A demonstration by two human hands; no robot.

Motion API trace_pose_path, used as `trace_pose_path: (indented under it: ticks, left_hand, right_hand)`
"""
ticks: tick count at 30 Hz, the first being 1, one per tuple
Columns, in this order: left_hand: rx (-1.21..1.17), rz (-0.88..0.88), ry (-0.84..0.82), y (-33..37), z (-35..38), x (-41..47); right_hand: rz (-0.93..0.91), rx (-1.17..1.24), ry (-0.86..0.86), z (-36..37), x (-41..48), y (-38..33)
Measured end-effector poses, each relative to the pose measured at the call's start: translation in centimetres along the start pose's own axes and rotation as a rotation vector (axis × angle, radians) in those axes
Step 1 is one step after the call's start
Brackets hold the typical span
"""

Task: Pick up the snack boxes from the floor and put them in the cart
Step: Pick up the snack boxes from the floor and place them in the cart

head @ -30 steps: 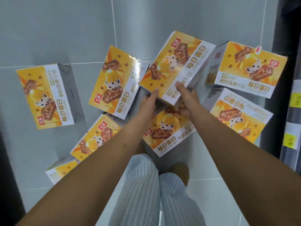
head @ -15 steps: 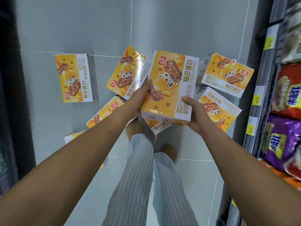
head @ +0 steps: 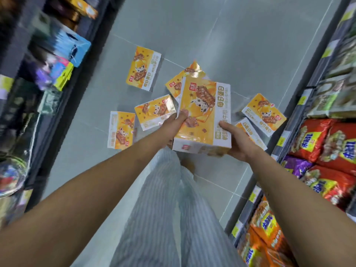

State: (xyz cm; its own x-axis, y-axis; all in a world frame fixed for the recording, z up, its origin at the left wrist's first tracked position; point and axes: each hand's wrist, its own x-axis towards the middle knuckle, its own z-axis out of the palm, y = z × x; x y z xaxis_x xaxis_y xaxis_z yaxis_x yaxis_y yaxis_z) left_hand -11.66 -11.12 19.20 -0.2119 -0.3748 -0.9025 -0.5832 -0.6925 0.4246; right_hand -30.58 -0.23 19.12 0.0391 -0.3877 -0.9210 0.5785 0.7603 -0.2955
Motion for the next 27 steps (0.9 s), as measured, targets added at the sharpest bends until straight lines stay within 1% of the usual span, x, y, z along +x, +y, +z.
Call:
trace_pose_path:
  ticks: [6, 9, 11, 13, 14, 16, 19, 22, 24, 27]
  left_hand:
    - [-0.188, -0.005, 0.039, -4.3, -3.4, -9.5]
    - [-0.338, -0.020, 0.089, -6.4, -5.8, -12.9]
    - [-0.455, -0.048, 0.120, -9.1, -7.9, -15.4]
    - [-0.531, -0.055, 0.151, -11.6, -9.5, -17.4]
    - [-0.594, -0.043, 0.181, -13.9, -10.8, -19.1]
    - [-0.665, -0.036, 0.218, -16.5, -12.1, -21.0]
    - [-0.791, -0.015, 0.305, -22.8, -14.6, -25.1]
    - [-0.890, -0.002, 0.364, -28.0, -16.0, -28.4]
    - [-0.987, 0.008, 0.416, -34.0, -17.2, -31.6]
    - [-1.110, 0.022, 0.466, -40.5, -18.2, -35.7]
  right_hand:
    - [-0.001, -0.134, -0.132, 6.2, -5.6, 1.8]
    - [-0.053, -0.282, -0.102, 11.1, -6.8, 2.7]
    - [-0.065, -0.430, -0.083, 14.8, -7.6, 4.2]
    - [-0.097, -0.563, -0.086, 17.7, -8.0, 5.5]
    - [-0.100, -0.642, -0.114, 20.1, -8.5, 6.9]
    - [-0.120, -0.726, -0.125, 22.8, -9.2, 8.5]
    - [-0.148, -0.881, -0.157, 28.0, -10.6, 13.7]
    - [-0.154, -0.979, -0.204, 31.8, -12.2, 18.3]
    - [-0.140, -1.099, -0.269, 35.3, -13.8, 23.7]
    - [-0.141, -1.252, -0.335, 39.2, -15.4, 29.9]
